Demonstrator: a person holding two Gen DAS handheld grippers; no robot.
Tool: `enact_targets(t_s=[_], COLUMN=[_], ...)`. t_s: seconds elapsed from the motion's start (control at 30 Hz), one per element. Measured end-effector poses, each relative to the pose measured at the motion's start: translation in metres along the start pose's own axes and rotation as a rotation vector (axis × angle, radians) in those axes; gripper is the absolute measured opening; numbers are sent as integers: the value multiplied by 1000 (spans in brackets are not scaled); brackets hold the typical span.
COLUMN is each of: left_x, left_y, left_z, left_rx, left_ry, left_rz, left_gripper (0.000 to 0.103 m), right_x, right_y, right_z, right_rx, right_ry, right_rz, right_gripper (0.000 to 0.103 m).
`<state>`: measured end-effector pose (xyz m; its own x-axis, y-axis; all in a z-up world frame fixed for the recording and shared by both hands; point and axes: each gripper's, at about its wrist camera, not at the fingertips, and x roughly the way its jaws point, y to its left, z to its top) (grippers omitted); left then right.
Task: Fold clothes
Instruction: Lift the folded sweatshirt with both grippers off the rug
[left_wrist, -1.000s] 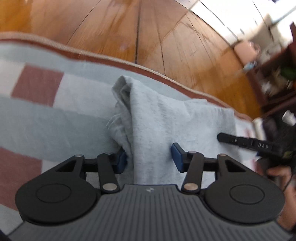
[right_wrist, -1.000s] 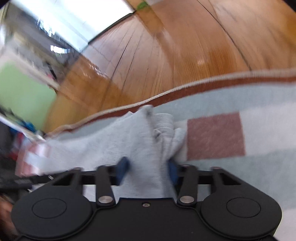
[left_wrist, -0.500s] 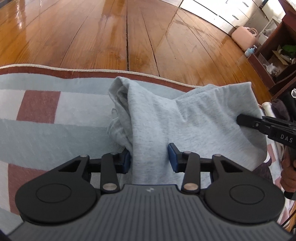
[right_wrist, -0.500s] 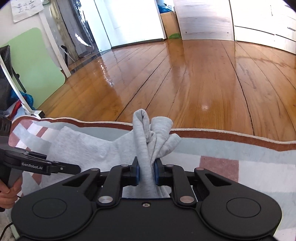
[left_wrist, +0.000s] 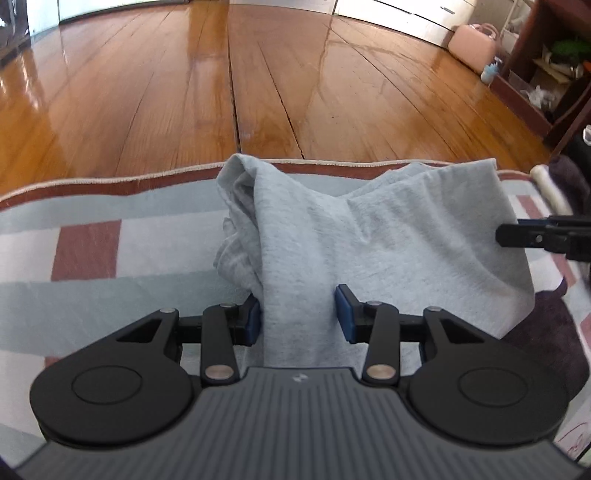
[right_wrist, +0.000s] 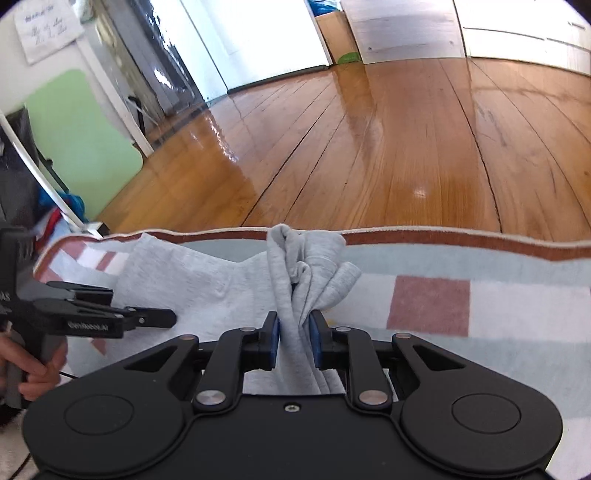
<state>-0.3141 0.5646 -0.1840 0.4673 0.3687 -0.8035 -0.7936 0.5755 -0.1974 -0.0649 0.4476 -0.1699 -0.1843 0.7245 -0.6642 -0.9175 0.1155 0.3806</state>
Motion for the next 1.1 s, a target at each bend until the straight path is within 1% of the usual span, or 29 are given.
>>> enact_targets(t_s=[0.03,0.07,0.1,0.13,0.17,0.2,0.3,0.37,0.4,0.43,0.47,0.5,0.53,0.57,0.6,0.63,0.67,0.7,0.73,0.77,0.87,0.9,0.97,1.0,1.03,1.1], left_x=[0,1,1,2,2,4,13,17,19,21,23,25,27,31,33,33,33,31,28,22,-3,-4,-6,0,6,17], left_y=[7,14,21,31,40,48,71,67,64,62,60,58,54,46,39,35,31,31,31,29,15,11,2,2,4,10], left_z=[2,4,6,7,7,7,2,2,2,2,2,1,1,2,3,3,4,4,5,6,6,6,5,5,5,6], left_rx=[-33,-67,-102,-145,-184,-219,-337,-286,-260,-234,-209,-183,-154,-107,-66,-44,-26,-28,-30,-22,34,42,56,40,25,10], left_ry=[5,11,16,18,21,26,49,35,28,21,15,8,0,-10,-21,-32,-43,-51,-60,-73,-147,-146,-138,-106,-79,-26], left_rz=[-11,-21,-33,-47,-63,-87,-159,-149,-144,-139,-134,-128,-123,-119,-118,-139,-160,-177,-192,-200,-246,-241,-230,-213,-194,-129], left_gripper=[40,41,42,44,46,46,53,63,64,66,73,77,86,86,82,58,46,41,32,30,29,29,29,29,29,32], right_x=[0,0,1,3,6,9,25,35,39,43,47,52,57,61,64,65,61,57,53,49,36,31,34,35,37,46], right_y=[-3,-7,-10,-14,-17,-19,-24,-24,-23,-23,-21,-19,-17,-16,-14,-11,-6,-1,4,10,26,32,35,37,35,24], right_z=[0,0,0,0,0,-1,-5,-8,-10,-11,-11,-9,-7,-5,-3,-1,1,3,4,6,10,10,12,13,13,13], right_rx=[13,26,46,76,104,125,170,176,175,173,171,166,162,149,126,99,69,39,9,-21,-111,-137,-174,-192,-191,-134], right_ry=[7,15,24,36,49,67,145,159,158,158,155,151,147,138,123,105,85,65,46,26,-34,-34,21,48,77,137], right_rz=[1,3,8,18,27,30,3,1,6,11,21,37,54,69,84,88,79,69,60,50,22,3,-56,-85,-107,-131], right_gripper=[23,27,39,48,60,62,66,66,72,75,82,83,83,83,76,63,32,19,16,15,15,15,16,23,24,38])
